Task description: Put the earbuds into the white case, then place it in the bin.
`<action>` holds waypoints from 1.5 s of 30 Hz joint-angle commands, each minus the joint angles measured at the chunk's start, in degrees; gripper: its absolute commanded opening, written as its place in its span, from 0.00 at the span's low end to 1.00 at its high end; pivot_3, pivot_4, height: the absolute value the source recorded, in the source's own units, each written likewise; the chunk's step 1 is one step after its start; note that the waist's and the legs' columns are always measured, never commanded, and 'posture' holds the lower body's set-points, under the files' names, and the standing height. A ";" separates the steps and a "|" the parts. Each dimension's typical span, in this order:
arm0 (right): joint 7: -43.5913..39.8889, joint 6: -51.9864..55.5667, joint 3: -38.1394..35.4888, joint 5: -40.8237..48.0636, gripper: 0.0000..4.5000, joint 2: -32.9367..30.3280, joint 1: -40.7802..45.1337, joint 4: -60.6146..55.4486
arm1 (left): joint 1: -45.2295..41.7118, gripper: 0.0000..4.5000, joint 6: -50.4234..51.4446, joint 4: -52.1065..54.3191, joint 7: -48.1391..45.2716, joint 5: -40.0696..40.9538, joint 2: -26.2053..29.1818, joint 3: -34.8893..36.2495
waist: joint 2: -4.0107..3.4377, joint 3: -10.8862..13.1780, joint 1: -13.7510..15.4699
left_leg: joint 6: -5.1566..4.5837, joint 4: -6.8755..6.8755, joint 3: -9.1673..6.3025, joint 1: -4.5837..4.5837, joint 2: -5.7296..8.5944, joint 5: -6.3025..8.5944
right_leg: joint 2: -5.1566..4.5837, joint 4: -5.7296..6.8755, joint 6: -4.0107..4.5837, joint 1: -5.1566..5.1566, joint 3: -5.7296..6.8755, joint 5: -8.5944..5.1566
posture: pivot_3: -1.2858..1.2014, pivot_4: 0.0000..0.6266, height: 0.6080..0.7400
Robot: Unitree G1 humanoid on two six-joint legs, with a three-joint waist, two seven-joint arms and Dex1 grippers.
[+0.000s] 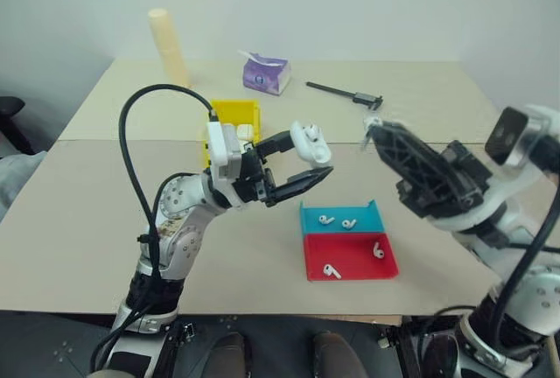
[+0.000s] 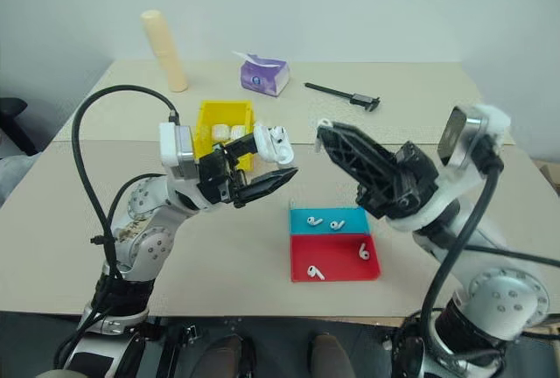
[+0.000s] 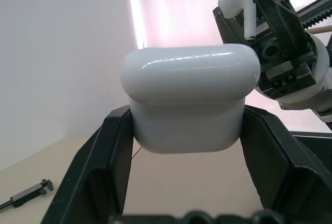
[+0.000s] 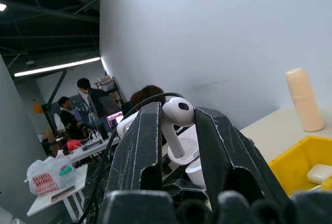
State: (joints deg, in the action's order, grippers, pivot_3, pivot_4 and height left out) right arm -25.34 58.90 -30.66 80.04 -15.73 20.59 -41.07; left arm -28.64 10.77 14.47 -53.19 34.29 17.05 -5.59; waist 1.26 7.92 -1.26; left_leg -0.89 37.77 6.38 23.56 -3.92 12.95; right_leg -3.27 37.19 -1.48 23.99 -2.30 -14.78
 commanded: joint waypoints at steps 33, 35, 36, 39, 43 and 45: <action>-5.05 -22.82 19.30 -14.57 0.25 -12.31 -8.90 -0.87 | 2.58 0.62 -1.61 4.72 -1.37 -2.39 -0.30 -1.24 | 0.02 0.01 0.44 | 0.00 0.01 -0.04 0.07 0.02 0.00 | -0.01 -0.08 -0.02 0.00 0.03 0.00 | 0.52 0.24 1.00; -4.88 -23.09 19.13 -13.96 0.25 -12.56 -8.84 -0.63 | 2.72 0.62 -2.16 4.32 -1.83 -2.81 -0.19 -1.37 | 0.02 0.01 0.42 | 0.00 0.01 -0.04 0.07 0.02 0.00 | -0.01 -0.09 -0.02 0.00 0.03 0.00 | 0.52 0.24 1.00; -4.62 -23.28 19.06 -13.60 0.25 -12.51 -8.57 -0.59 | 2.88 0.62 -2.48 3.98 -2.12 -3.02 -0.10 -1.39 | 0.02 0.01 0.43 | -0.01 0.01 -0.03 0.07 0.02 0.00 | -0.01 -0.09 -0.02 0.00 0.02 0.00 | 0.52 0.24 1.00; -4.42 -23.75 18.61 -12.80 0.25 -12.48 -8.26 -0.70 | 3.32 0.62 -3.09 3.53 -2.57 -3.92 0.18 -1.78 | 0.02 0.01 0.43 | 0.00 0.01 -0.04 0.07 0.02 0.00 | -0.01 -0.09 -0.02 0.00 0.02 0.00 | 0.52 0.24 1.00; -4.56 -23.80 18.14 -12.43 0.25 -13.10 -8.24 -0.78 | 3.95 0.62 -3.68 3.33 -3.21 -4.98 0.87 -2.30 | 0.02 0.01 0.46 | 0.00 0.01 -0.03 0.07 0.02 0.00 | -0.01 -0.09 -0.02 0.00 0.03 0.00 | 0.52 0.24 1.00; -4.84 -23.76 18.02 -12.74 0.25 -13.77 -8.38 -0.79 | 4.17 0.62 -4.08 3.03 -3.52 -5.24 1.15 -2.20 | 0.02 0.01 0.46 | -0.01 0.01 -0.03 0.07 0.02 0.00 | -0.01 -0.09 -0.02 0.00 0.02 0.00 | 0.52 0.24 1.00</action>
State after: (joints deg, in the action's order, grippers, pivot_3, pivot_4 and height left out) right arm -29.90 36.71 -11.54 66.56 -28.80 12.03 -41.04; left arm -24.50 8.45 16.73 -56.15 29.12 18.05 -7.92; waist 1.28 7.93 -0.80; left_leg -0.90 37.79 6.35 23.63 -3.90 12.95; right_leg -3.28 37.10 -1.50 23.99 -2.28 -14.78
